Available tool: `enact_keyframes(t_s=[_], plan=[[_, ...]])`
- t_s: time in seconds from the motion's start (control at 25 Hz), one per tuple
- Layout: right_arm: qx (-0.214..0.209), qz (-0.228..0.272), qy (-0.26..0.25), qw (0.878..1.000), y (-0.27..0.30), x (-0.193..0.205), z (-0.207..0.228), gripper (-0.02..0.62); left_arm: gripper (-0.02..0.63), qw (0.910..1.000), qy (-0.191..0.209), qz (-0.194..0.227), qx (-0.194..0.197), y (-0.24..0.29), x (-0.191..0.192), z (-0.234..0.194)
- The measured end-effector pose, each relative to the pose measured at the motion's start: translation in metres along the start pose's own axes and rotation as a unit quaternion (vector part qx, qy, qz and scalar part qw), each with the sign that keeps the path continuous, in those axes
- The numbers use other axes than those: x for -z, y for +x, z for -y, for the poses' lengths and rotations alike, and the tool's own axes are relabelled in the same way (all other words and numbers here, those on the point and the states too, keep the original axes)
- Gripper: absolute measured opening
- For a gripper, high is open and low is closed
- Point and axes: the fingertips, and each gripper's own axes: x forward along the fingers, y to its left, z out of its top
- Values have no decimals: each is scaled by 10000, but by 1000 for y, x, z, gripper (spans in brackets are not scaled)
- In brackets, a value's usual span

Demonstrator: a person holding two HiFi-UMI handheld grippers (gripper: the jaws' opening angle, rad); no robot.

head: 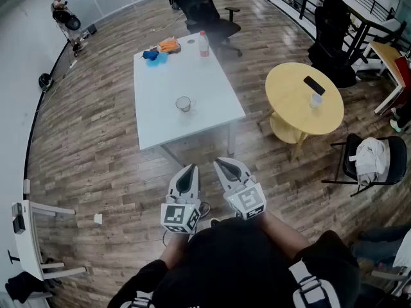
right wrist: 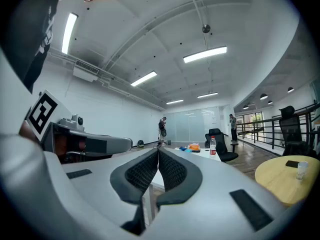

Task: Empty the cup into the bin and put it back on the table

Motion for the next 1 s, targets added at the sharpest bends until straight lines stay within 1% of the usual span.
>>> enact_keyframes(t_s=[0.4, 0.64, 0.8, 0.92, 1.0], plan=[[37, -3, -44, 10000, 3, -2, -10, 16, 21, 10000, -58, 30, -21, -10, 0, -9], [104, 2, 131, 9999, 11, -1, -20, 17, 21, 9999, -85, 16, -50, -17, 2, -24], [33, -48, 172, 9998, 22, -2, -18, 17, 21, 9999, -128, 42, -85, -9, 0, -36], [-36, -129, 145, 9998, 34, 10, -15, 17, 21, 9998, -138, 11, -153, 0, 4, -49], [-89, -152, 97, 9998, 48, 16, -4, 17, 21, 9997, -145, -9, -176, 16, 6, -59]])
